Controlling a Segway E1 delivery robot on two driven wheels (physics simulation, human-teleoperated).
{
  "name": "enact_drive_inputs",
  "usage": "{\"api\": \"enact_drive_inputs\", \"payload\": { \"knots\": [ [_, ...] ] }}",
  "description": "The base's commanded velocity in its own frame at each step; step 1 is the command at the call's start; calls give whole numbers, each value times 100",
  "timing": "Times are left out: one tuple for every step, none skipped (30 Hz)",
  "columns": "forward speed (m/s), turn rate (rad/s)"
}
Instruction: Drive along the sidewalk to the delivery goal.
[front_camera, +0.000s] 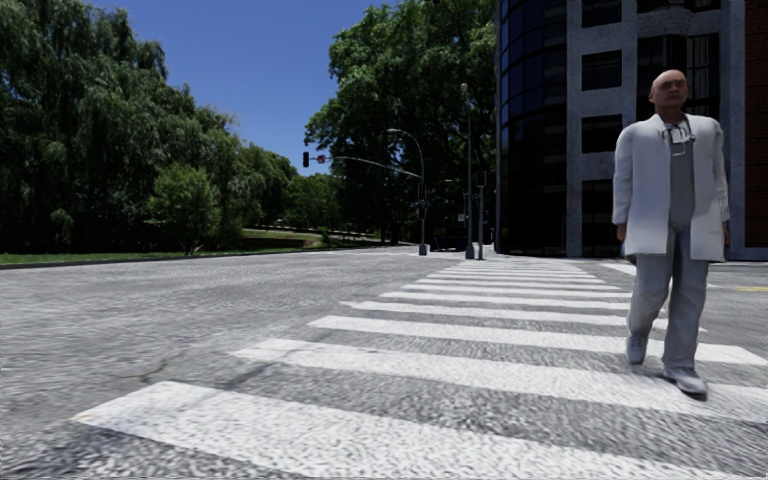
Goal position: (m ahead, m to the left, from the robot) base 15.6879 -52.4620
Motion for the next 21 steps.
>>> {"api": "enact_drive_inputs", "payload": {
  "knots": [
    [196, 0],
    [195, 0],
    [193, 0],
    [193, 0],
    [191, 0],
    [169, 0],
    [144, 0],
    [144, 0],
    [120, 0],
    [107, 0],
    [102, 0],
    [102, 0],
    [101, 0],
    [100, -8],
    [100, -8],
    [100, -14],
    [100, -17],
    [100, -20],
    [100, -20],
    [100, -28],
    [100, -33]
  ]
}}
